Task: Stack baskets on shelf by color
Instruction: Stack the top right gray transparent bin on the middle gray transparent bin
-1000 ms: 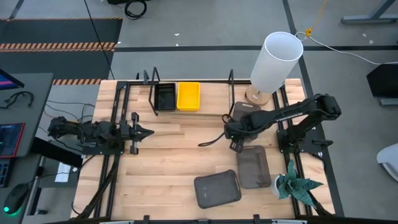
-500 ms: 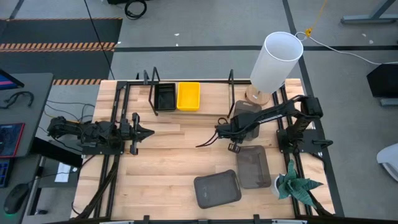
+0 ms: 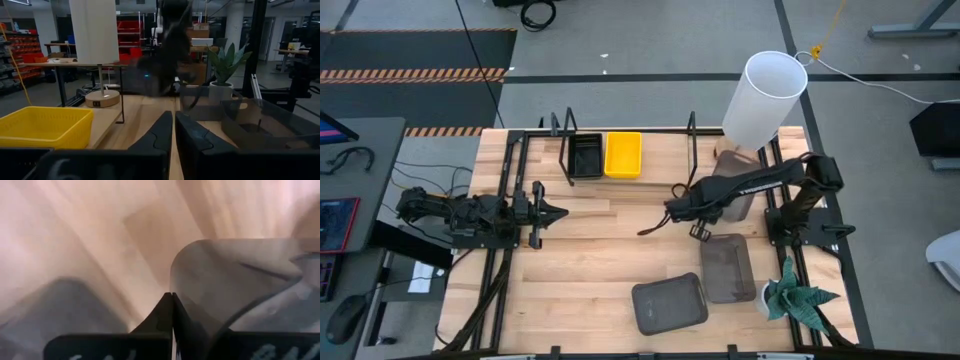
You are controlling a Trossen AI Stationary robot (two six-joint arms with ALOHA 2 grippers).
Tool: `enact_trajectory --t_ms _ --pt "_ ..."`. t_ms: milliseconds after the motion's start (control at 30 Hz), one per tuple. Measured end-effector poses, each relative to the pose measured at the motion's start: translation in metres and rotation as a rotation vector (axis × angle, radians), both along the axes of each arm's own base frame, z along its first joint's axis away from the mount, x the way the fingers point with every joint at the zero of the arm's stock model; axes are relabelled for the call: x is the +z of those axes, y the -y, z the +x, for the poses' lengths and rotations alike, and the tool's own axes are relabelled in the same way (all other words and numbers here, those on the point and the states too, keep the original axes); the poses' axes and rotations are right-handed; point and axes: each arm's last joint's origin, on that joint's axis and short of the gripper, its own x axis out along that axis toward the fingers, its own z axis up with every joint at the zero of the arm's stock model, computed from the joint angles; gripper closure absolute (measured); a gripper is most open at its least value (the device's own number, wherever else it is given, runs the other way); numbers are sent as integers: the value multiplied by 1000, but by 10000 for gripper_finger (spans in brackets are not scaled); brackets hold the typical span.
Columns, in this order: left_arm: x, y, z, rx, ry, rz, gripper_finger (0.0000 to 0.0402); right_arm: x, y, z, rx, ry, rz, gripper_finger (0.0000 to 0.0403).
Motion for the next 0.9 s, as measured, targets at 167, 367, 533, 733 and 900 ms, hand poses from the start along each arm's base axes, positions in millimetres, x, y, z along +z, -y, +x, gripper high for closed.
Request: enact_trajectory --t_ms 167,367,533,733,900 --pt "0 0 0 0 0 0 380 57 -34 9 41 102 28 398" --pt "0 0 0 0 0 0 380 96 -103 7 244 301 135 398" --pt "0 0 0 0 0 0 371 100 -156 -18 245 288 262 398" --pt "0 0 0 0 -1 1 369 100 -202 -45 273 317 323 398" --pt "0 0 0 0 -1 1 378 89 -229 -48 368 373 365 398"
